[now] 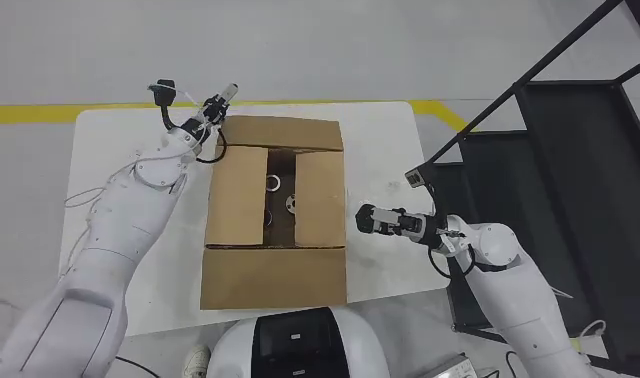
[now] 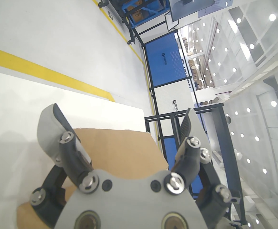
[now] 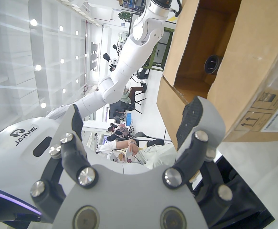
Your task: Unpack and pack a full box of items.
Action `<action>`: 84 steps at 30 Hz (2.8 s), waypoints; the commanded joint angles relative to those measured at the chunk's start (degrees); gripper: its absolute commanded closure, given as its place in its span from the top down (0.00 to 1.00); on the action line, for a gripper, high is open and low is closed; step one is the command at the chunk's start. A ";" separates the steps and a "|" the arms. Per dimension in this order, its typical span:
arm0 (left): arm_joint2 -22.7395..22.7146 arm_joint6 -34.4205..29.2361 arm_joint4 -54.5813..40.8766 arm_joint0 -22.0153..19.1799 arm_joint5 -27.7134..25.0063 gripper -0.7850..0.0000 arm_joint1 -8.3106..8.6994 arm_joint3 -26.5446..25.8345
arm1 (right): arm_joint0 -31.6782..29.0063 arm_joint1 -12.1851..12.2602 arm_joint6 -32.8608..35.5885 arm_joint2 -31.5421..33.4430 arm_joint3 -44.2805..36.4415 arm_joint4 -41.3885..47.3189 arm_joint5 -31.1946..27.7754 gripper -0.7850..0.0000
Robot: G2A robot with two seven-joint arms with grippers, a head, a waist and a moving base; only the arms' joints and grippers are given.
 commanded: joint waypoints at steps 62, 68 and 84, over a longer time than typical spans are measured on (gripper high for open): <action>-33.75 -53.43 -8.02 39.61 -16.99 1.00 17.29 -43.31 | 28.49 -7.69 -18.58 -34.25 5.80 -18.40 30.88 1.00; -34.37 -54.61 -11.58 39.51 -15.80 1.00 19.11 -43.76 | 35.26 -11.08 -21.31 -40.95 13.44 -16.90 31.21 1.00; -44.53 -51.89 -42.28 45.64 -18.54 1.00 22.37 -53.09 | 41.94 -17.72 -23.00 -50.25 14.18 -14.27 16.54 1.00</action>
